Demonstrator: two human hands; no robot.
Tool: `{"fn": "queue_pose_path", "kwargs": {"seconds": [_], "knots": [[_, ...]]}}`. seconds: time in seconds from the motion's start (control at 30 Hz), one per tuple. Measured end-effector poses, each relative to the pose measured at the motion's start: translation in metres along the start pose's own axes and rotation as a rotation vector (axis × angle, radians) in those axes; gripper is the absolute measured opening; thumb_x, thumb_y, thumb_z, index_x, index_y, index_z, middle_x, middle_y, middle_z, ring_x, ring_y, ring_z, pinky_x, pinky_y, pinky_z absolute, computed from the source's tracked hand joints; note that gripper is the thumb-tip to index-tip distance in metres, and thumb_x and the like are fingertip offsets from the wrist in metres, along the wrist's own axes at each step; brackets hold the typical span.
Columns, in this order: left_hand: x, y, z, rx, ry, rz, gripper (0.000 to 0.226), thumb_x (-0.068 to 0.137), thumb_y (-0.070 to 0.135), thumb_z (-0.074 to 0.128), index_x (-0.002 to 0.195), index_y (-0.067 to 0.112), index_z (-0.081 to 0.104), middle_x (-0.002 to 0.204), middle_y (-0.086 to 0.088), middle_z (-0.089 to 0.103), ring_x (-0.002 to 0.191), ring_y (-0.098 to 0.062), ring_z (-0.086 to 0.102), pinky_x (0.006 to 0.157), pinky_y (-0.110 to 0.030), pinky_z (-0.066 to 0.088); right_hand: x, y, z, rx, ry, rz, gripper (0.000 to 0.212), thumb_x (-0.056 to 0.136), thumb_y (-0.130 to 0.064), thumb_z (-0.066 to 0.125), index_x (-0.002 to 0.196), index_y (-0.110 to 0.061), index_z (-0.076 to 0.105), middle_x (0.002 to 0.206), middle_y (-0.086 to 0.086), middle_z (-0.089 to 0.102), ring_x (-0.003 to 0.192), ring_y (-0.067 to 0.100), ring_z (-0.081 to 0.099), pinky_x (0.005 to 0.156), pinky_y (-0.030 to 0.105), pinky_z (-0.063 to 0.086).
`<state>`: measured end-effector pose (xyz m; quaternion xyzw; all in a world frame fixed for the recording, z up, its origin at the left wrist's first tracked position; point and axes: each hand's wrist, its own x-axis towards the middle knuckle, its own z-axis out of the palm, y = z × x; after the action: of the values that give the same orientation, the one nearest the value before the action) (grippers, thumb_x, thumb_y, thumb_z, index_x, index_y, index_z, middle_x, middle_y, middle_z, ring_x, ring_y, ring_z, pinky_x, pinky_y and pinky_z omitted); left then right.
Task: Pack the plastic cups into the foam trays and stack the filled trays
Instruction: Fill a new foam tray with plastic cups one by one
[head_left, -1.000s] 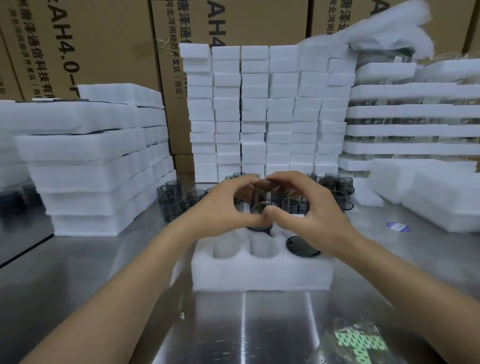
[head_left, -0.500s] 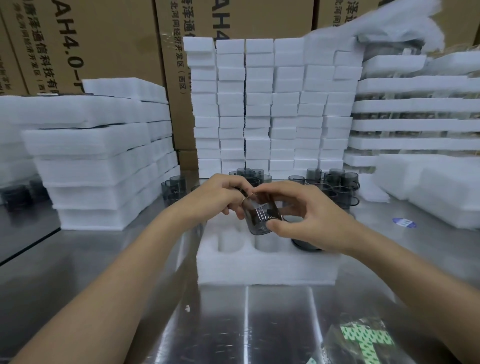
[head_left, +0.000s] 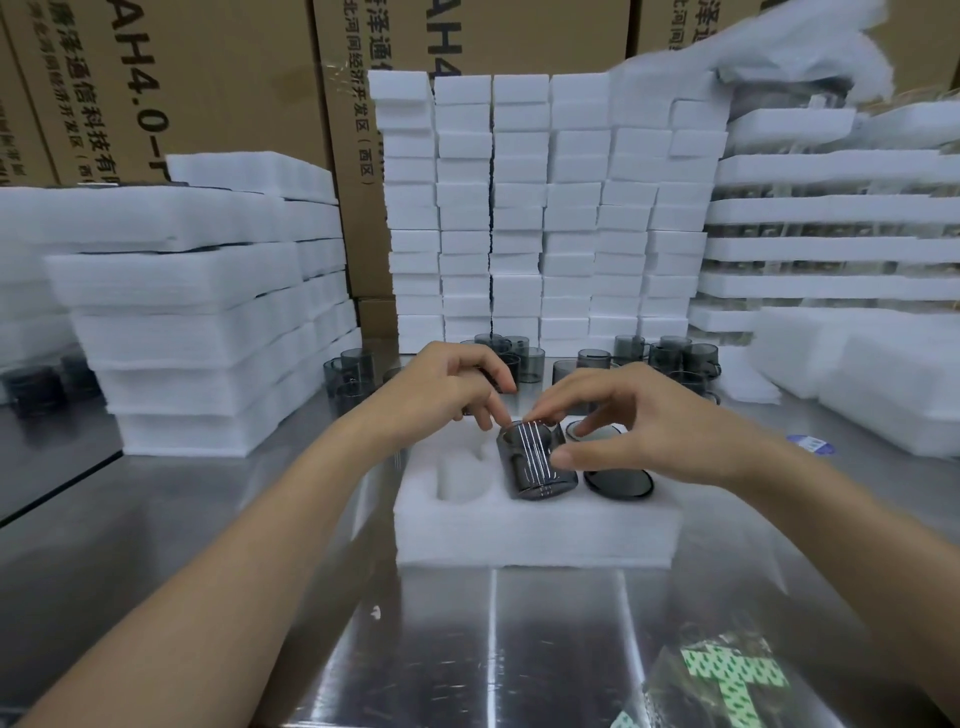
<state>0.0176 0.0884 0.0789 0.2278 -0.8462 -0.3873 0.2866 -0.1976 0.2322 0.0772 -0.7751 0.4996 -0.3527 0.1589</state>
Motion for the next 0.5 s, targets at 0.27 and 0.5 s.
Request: {"fn": "queue_pose_path", "kwargs": {"seconds": [0.27,0.5], "knots": [[0.0018,-0.0041,-0.0041,-0.036,0.078,0.042,0.025,0.092,-0.004,0.053,0.102,0.01,0.072,0.085,-0.008,0.081,0.075,-0.014,0.071,0.063,-0.013,0.047,-0.0002,-0.0047,0.0032,0.0,-0.017,-0.016,0.023,0.085,-0.019,0.085,0.104,-0.029,0.078,0.1,-0.002,0.077,0.104,0.02,0.072,0.105,0.043,0.052],[0.0033,-0.0061,-0.0019,-0.067,0.075,0.05,0.024,0.094,-0.006,0.054,0.101,0.008,0.073,0.084,-0.011,0.08,0.072,-0.012,0.07,0.062,-0.012,0.049,-0.0028,-0.0091,0.0003,-0.057,-0.062,0.001,0.014,0.087,-0.022,0.084,0.094,-0.034,0.086,0.102,-0.01,0.08,0.107,0.014,0.073,0.103,0.034,0.049]]}}
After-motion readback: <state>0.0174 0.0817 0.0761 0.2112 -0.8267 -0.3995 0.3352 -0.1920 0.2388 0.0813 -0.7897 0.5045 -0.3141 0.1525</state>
